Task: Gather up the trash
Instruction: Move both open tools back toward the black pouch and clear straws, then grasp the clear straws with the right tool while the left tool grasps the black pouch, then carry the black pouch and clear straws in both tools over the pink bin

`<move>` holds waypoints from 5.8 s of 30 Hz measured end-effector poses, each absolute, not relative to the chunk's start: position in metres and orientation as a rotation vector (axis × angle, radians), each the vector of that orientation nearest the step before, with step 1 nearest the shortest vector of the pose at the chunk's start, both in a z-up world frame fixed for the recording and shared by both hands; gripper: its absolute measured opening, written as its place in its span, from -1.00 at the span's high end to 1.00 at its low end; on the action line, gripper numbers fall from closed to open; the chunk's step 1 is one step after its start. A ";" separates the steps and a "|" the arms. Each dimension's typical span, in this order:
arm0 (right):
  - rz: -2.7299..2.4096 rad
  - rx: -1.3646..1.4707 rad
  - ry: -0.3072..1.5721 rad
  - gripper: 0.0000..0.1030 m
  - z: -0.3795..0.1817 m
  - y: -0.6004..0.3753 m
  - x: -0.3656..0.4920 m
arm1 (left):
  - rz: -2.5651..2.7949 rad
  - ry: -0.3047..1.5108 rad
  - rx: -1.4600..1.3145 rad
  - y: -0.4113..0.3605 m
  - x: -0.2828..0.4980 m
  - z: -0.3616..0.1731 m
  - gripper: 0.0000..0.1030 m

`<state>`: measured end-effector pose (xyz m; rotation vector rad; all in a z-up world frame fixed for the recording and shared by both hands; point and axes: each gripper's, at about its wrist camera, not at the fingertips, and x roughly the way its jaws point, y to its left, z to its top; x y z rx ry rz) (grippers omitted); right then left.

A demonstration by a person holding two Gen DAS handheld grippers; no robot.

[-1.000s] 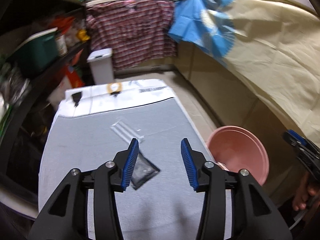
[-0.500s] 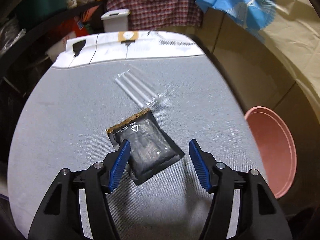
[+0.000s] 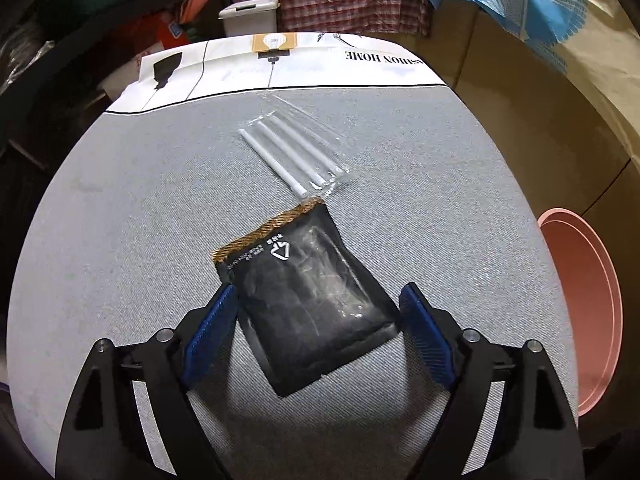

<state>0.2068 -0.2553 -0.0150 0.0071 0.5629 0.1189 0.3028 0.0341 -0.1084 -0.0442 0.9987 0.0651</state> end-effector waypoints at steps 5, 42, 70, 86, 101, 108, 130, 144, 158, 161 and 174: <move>0.132 -0.012 0.573 -0.53 -0.020 -0.248 0.210 | 0.061 0.984 -0.055 0.047 0.300 -0.105 -0.26; 0.491 0.001 0.758 0.07 -0.049 -0.044 0.330 | 0.115 0.878 -0.261 0.192 0.261 -0.073 0.96; 0.467 0.056 0.857 0.95 -0.084 -0.069 0.364 | -0.014 0.956 -0.187 0.133 0.290 -0.102 -0.15; 0.449 0.057 0.889 0.95 -0.077 -0.124 0.293 | 0.089 0.976 -0.067 0.099 0.301 -0.105 -0.28; 0.442 0.082 0.843 0.95 -0.061 -0.155 0.239 | 0.061 0.962 -0.078 0.103 0.289 -0.099 0.17; 0.423 0.093 0.806 0.95 -0.056 -0.165 0.222 | 0.070 0.931 -0.082 0.105 0.277 -0.086 0.46; 0.413 0.100 0.671 0.95 -0.022 -0.182 0.178 | 0.064 0.772 -0.105 0.094 0.220 -0.015 0.58; 0.396 0.126 0.588 0.95 0.017 -0.205 0.165 | 0.032 0.719 -0.104 0.070 0.192 0.006 0.58; 0.253 0.150 0.526 0.95 0.033 -0.267 0.159 | -0.132 0.684 -0.090 0.017 0.198 0.016 0.58; 0.215 0.138 0.520 0.95 0.030 -0.276 0.160 | -0.172 0.682 -0.093 0.004 0.202 0.016 0.58; 0.103 0.174 0.566 0.95 0.005 -0.310 0.173 | -0.382 0.706 -0.073 -0.067 0.218 0.002 0.57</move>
